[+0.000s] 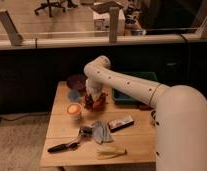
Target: Place grapes in red bowl
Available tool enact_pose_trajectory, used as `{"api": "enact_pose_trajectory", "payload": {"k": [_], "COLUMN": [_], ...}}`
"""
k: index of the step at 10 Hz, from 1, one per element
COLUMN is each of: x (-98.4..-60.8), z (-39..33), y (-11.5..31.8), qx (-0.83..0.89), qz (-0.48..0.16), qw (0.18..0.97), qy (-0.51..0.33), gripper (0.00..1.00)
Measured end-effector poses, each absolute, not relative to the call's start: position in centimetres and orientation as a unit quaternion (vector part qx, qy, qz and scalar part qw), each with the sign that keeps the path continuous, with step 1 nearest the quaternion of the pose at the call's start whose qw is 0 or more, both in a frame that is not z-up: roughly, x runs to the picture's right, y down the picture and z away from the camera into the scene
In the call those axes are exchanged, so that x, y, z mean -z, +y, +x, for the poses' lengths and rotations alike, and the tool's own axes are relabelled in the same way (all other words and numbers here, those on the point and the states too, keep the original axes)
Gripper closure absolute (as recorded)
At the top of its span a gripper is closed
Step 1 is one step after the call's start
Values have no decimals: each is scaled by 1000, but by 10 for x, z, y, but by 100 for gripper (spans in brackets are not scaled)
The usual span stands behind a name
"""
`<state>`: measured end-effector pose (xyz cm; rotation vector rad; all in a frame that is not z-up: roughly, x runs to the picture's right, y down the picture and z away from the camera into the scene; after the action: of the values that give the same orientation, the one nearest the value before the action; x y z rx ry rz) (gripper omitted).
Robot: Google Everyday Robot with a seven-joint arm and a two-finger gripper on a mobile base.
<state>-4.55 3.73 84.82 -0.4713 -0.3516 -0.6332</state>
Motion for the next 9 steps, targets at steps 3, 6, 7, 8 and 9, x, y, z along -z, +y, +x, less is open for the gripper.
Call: {"api": "enact_pose_trajectory", "payload": {"k": [3,6,7,8,9], "x": [-849,-850,-850,-851,-851], "z": [-45,-44,-46,-46,-46], "y": [38,38,37,37,37], "qx": [304,303,304,305,305], "qz": [-229,-232,-233,-234,-234], "qw": [910,909,908,908,907], "qy": [-165,-166,-167,-168,-169], "gripper": [51,22,20,20,20]}}
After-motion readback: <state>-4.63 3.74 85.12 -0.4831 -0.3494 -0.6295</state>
